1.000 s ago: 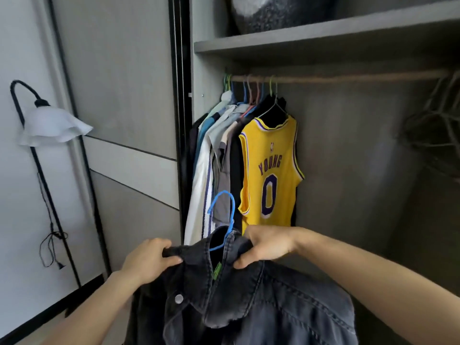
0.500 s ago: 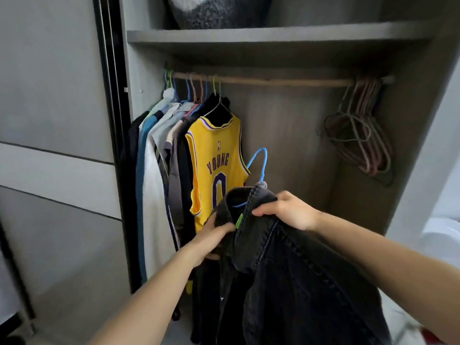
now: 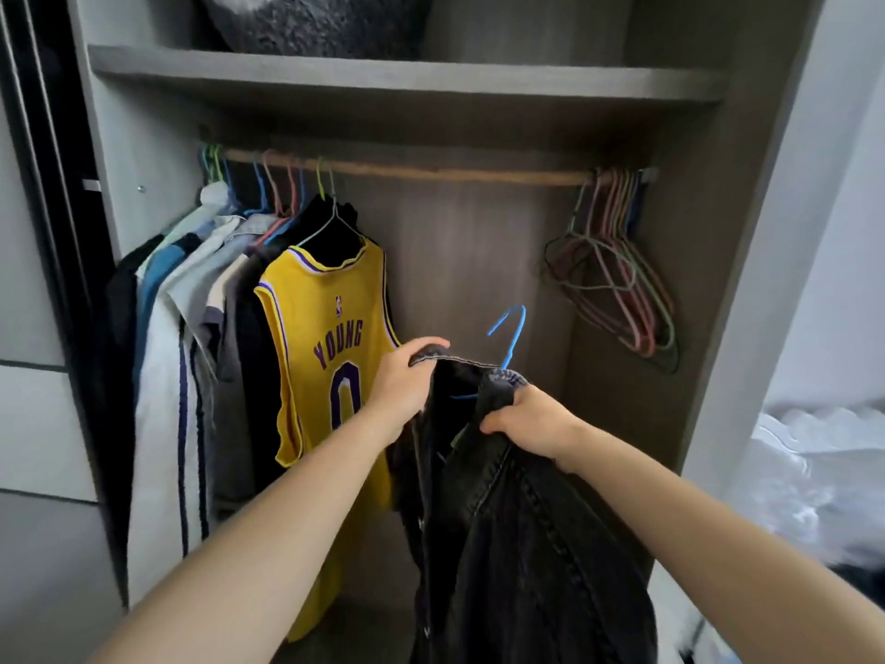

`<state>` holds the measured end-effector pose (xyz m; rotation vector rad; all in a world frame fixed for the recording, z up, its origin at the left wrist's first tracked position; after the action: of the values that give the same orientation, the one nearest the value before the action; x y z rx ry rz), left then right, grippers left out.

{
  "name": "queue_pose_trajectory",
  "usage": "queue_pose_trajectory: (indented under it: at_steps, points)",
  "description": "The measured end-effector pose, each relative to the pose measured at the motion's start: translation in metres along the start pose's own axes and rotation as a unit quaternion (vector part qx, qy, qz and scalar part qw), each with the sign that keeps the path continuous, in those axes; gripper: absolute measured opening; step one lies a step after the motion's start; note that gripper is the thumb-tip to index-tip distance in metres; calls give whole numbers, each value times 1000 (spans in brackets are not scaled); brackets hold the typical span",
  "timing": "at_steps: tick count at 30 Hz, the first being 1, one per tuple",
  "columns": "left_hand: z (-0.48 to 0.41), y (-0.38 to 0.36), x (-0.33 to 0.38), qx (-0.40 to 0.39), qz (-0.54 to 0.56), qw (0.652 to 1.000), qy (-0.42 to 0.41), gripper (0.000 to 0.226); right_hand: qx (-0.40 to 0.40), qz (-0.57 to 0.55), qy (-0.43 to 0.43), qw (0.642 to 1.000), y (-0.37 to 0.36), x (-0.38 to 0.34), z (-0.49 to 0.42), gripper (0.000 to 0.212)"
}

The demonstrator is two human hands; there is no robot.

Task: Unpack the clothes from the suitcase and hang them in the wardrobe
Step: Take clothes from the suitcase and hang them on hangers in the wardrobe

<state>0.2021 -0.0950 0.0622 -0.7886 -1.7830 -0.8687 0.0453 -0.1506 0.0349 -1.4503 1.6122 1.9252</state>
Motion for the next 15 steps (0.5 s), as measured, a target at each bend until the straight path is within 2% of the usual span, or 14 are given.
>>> queue_pose_trajectory:
  at_steps: [1, 4, 6, 7, 9, 11, 12, 15]
  points:
    - [0, -5, 8, -21, -3, 999, -24, 32, 17, -13, -7, 1000, 0, 4, -10, 43]
    - [-5, -10, 25, -81, -78, 987, -112, 34, 78, -20, -16, 997, 4, 5, -29, 16]
    - [-20, 3, 22, -63, -153, 976, -140, 27, 145, -43, -6, 988, 15, 0, -40, 19]
    - [-26, 11, 16, -65, -188, 971, -135, 23, 176, -64, 2, 982, 21, -5, -44, 21]
    - [-37, 21, -3, -119, -247, 956, -107, 16, 211, -81, 19, 974, 28, -20, -58, 23]
    - [-44, 21, -18, -183, -307, 931, -71, 24, 213, -74, 45, 973, 25, -40, -74, 34]
    - [-52, 22, -23, -189, -322, 926, -56, 30, 214, -70, 58, 973, 23, -53, -84, 39]
    - [-83, 31, -25, -165, -275, 947, -21, 41, 230, -89, 81, 966, 20, -78, -117, 42]
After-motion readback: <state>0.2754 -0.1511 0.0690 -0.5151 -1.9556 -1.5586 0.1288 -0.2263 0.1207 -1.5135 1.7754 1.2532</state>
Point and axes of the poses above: each hand's wrist, its own z-axis away from the middle knuckle, its own y-axis out of the back of the hand, x = y × z, the point moved 5 cm from there along -z, towards the middle knuckle, and after that the axes turned 5 degrees about y, right-handed, at the moved point
